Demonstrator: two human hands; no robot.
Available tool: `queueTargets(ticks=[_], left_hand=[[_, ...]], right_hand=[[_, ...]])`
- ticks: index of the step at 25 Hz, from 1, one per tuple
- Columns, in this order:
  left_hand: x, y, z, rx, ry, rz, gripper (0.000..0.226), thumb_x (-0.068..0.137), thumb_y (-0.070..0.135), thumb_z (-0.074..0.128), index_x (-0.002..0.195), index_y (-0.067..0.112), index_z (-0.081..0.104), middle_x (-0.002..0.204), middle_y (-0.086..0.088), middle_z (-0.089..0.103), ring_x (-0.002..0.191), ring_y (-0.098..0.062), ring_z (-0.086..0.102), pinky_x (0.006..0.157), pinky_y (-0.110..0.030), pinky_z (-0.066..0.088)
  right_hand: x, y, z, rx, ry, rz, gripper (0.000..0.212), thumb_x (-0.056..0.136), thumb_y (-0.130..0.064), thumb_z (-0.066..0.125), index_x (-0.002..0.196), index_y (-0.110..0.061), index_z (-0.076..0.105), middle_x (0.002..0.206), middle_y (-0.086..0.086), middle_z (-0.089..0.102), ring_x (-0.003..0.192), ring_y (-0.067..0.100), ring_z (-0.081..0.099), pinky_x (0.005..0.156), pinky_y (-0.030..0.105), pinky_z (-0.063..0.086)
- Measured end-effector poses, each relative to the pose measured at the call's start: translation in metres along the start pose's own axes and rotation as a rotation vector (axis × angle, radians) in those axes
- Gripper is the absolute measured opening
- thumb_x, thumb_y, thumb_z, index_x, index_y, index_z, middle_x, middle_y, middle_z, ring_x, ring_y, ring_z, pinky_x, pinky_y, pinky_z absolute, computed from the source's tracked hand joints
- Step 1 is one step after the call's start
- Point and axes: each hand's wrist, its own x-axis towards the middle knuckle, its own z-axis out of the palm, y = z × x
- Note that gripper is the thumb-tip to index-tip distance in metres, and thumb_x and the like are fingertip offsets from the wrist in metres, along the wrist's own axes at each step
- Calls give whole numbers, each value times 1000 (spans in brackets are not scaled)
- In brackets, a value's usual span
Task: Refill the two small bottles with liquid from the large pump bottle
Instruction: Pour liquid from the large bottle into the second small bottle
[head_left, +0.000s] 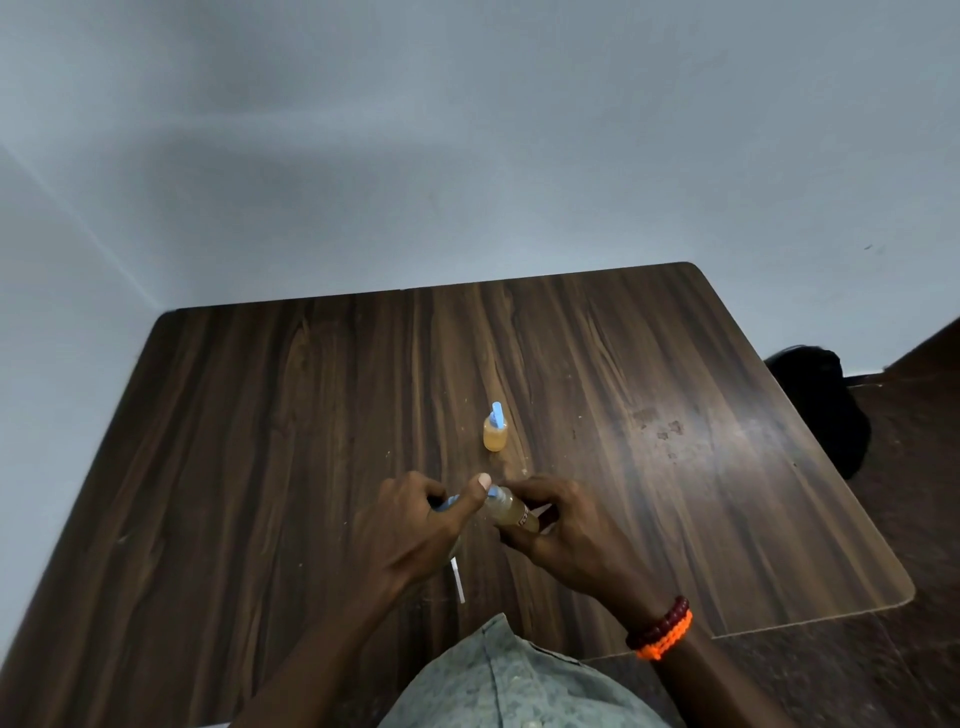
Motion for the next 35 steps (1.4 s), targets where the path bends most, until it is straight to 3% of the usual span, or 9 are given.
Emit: queueTargets(ticks=[4,8,12,15,17,21,23,27,35], left_hand=[[-1,-1,0,43,34,4,85,69,93,29,56,16,63,49,3,48,47,-8,43,52,-25,33],[3,-12,-5,0,32,7,102,69,102,27,59,9,69,49,-4,52,45,-8,45,53,-28,38],[9,-17,-2,16,72,8,85,69,94,33,58,19,70,49,2,56,45,-7,49,51,-24,36],[11,-25,1,-68,-8,4,99,67,102,31,64,13,74,54,-4,58,49,-7,49,54,-32,42],[15,-28,3,-143,-38,31,104,59,109,33,63,12,71,51,-1,54,47,-6,48,51,-25,40],[31,-39,7,-324,-132,132,75,55,101,61,80,31,75,67,10,72,60,-4,66,62,-20,52],[42,-46,5,-333,-204,227,55,62,84,78,86,34,75,79,10,78,74,-10,75,70,-25,61],[74,-62,-3,-280,-214,309,22,80,48,87,77,27,78,75,6,78,74,-14,76,71,-35,63],[133,-86,23,-165,-100,170,27,88,54,77,90,28,78,87,7,76,85,-9,72,83,-47,60]], right_hand=[[1,-5,4,39,-25,-6,17,93,-24,74,109,-21,77,93,-8,75,88,0,67,70,13,54],[5,-9,6,76,-7,-1,13,94,-24,74,106,-24,77,85,-20,69,86,-5,67,68,10,52],[9,-6,13,56,-40,-1,14,94,-23,72,104,-15,78,86,-1,75,82,6,69,66,17,55],[12,-2,16,103,-49,41,16,96,-29,70,108,-20,77,91,-4,76,84,8,72,69,19,57],[13,2,15,131,-52,88,21,96,-33,70,114,-23,74,99,-8,76,90,8,73,76,27,62],[14,9,17,141,-24,171,25,94,-37,71,117,-28,72,105,-13,74,99,7,71,83,39,63],[15,13,19,149,10,213,25,93,-34,74,116,-25,72,108,-11,74,104,6,70,86,40,62],[17,20,14,161,8,314,29,93,-32,75,121,-27,67,118,-22,65,113,-1,62,96,35,59],[14,28,10,144,93,404,39,90,-32,77,126,-21,68,127,-12,66,116,6,61,98,36,57]])
